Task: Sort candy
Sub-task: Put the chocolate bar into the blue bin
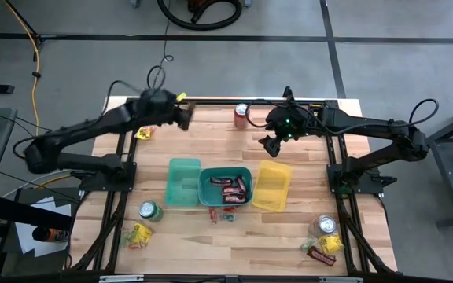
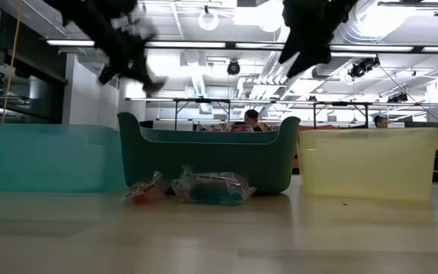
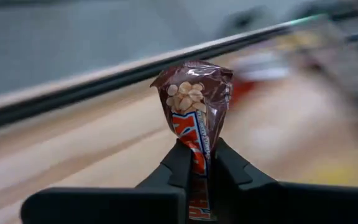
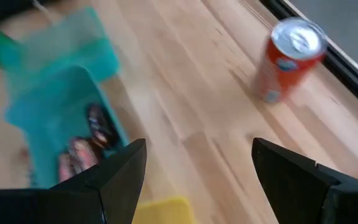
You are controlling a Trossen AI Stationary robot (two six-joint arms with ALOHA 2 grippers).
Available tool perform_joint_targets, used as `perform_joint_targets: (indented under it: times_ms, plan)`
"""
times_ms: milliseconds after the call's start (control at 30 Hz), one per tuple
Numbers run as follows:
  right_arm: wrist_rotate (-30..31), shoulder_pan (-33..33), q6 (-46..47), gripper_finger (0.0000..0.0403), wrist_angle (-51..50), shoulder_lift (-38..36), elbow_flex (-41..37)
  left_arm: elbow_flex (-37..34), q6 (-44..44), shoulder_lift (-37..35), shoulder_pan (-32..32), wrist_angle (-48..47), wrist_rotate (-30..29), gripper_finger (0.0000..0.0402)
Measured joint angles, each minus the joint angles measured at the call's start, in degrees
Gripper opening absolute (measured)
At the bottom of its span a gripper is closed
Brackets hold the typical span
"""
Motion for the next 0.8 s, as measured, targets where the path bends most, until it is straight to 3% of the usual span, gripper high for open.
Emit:
perform_joint_targets:
  times_ms: [100, 200, 300, 400, 667, 800]
  plan:
    - [-4.0, 0.0, 0.0, 0.0287, 3.6, 0.0, 0.0, -2.6, 0.2, -4.6, -8.2, 11.0, 5.5, 0.0019]
    - [-9.7, 0.0, 0.9, 0.0287, 6.8, 0.0, 0.0, -5.6, 0.1, -6.6, -16.6, 20.7, 6.4, 0.0025]
    - [-17.3, 0.1, 2.5, 0.0287, 10.2, 0.0, 0.0, -7.2, 0.5, -5.9, -23.8, 25.1, 6.3, 0.0030]
    - [-20.5, 1.1, 3.5, 0.0287, 13.3, 0.0, 0.0, -7.8, 0.9, -3.2, -29.3, 25.9, 5.4, 0.0031]
    - [-20.7, 2.7, 3.9, 0.0287, 14.6, 0.0, 0.0, -5.5, 5.1, 5.5, -33.8, 26.7, 4.0, 0.0033]
    - [-21.6, 2.7, 4.6, 0.0287, 14.6, 0.0, 0.0, -2.6, 9.3, 8.3, -33.8, 25.1, 6.8, 0.0033]
